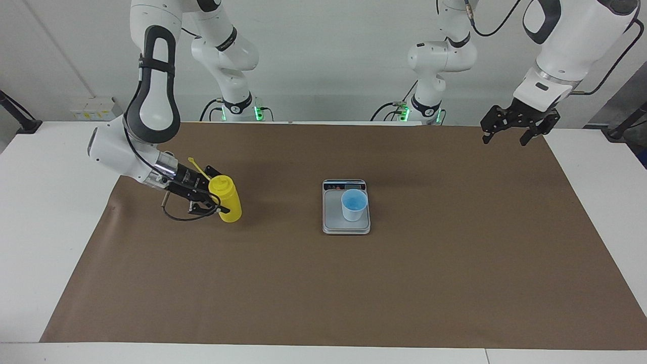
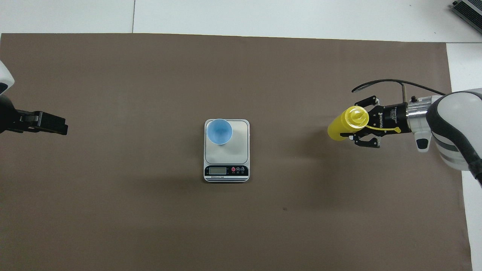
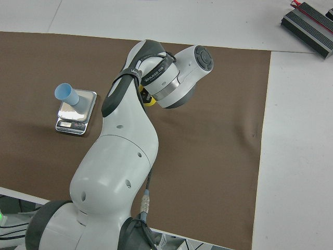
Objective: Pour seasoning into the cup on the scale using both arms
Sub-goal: 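Set the bottle down and release it with the right gripper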
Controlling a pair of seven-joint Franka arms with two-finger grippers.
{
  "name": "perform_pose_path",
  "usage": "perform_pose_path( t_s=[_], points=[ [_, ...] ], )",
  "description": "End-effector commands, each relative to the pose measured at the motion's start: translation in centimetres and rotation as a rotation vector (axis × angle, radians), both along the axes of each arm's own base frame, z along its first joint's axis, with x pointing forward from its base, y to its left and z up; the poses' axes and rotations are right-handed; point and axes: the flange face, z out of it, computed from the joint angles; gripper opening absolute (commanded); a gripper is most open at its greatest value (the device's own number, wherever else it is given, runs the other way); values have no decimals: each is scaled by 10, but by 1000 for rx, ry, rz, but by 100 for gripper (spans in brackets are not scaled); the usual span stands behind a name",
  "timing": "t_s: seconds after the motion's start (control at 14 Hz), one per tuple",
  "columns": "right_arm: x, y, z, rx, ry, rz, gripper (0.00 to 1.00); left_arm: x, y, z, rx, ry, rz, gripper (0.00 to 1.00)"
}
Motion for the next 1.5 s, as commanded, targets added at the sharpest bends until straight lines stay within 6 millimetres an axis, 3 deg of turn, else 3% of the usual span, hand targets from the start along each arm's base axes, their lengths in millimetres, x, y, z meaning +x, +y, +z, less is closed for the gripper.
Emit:
perform_pose_path(
  t_s=[0.0, 0.07, 0.14, 0.21, 0.71, 0.86, 0.93, 1.43],
  points=[
    [-7, -4, -7, 46, -35, 26, 0, -8, 2, 1, -8, -4, 4, 100],
    [-6, -1, -6, 44, -35, 27, 12, -8, 2, 1, -8, -4, 4, 100],
    [-6, -1, -6, 43, -36, 25, 58, -8, 3, 1, -8, -4, 5, 100],
    [-7, -1, -5, 42, -38, 26, 73, -8, 2, 1, -8, -4, 4, 100],
    [-7, 3, 2, 25, -57, 45, 83, -8, 3, 1, -8, -4, 5, 100],
    [-8, 2, 10, 9, -75, 57, 95, -8, 2, 1, -8, -4, 4, 100],
    [-9, 1, 15, -23, -82, 79, 100, -8, 2, 1, -8, -4, 4, 100],
    [-19, -10, 67, -273, -251, 359, 100, -8, 2, 1, -8, -4, 4, 100]
  ],
)
